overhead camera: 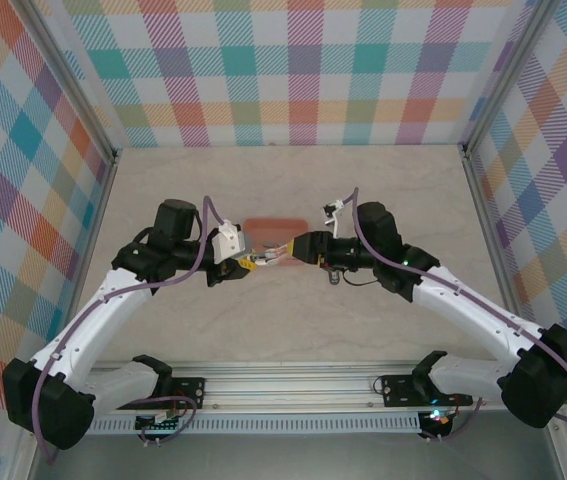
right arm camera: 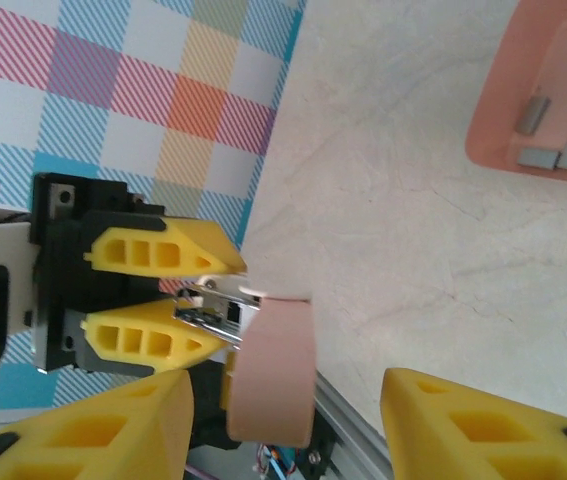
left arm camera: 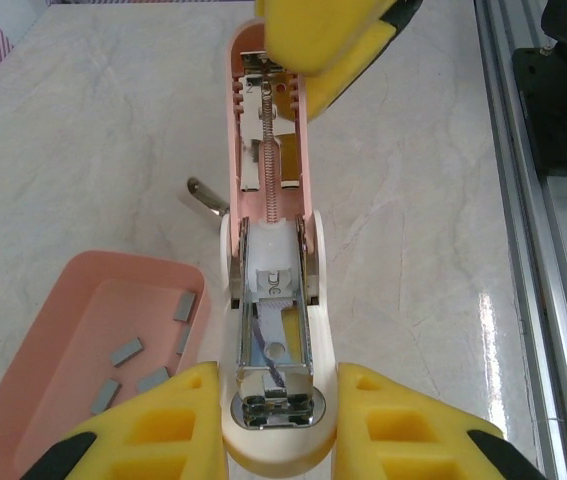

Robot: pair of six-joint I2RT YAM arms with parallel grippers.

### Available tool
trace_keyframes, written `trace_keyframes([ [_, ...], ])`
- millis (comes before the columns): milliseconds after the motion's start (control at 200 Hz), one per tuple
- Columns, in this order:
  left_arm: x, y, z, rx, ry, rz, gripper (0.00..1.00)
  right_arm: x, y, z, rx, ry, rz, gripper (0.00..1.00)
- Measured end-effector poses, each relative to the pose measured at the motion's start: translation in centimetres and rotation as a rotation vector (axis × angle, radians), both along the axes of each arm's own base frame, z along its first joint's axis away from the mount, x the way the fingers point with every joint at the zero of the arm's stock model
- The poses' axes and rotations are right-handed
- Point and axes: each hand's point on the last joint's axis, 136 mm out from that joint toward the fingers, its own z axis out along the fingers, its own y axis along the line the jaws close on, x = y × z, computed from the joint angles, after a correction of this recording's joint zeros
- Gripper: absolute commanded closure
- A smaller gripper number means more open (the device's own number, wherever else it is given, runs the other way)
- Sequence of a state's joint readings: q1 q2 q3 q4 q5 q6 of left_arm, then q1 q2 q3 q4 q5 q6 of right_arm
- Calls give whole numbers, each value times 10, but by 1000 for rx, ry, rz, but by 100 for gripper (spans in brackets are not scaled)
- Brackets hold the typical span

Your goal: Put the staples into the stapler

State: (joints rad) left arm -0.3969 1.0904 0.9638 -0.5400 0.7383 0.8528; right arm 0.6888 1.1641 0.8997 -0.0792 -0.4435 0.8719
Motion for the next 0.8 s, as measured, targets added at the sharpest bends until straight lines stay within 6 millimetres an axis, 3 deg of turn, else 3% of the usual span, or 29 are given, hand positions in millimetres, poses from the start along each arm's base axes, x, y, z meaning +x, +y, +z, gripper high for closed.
trace_keyframes([
  [540,-3,1,2,-13,-19,4,96,5,9,-1,2,24,-2,74],
  [580,-3,1,3,-14,-17,6,90,5,9,0,1,21,-1,76],
  [695,-2,1,3,-17,-13,9,55,5,8,0,-13,5,6,78],
  [800,-3,1,3,-22,-11,15,45,5,6,0,-55,-38,18,79],
])
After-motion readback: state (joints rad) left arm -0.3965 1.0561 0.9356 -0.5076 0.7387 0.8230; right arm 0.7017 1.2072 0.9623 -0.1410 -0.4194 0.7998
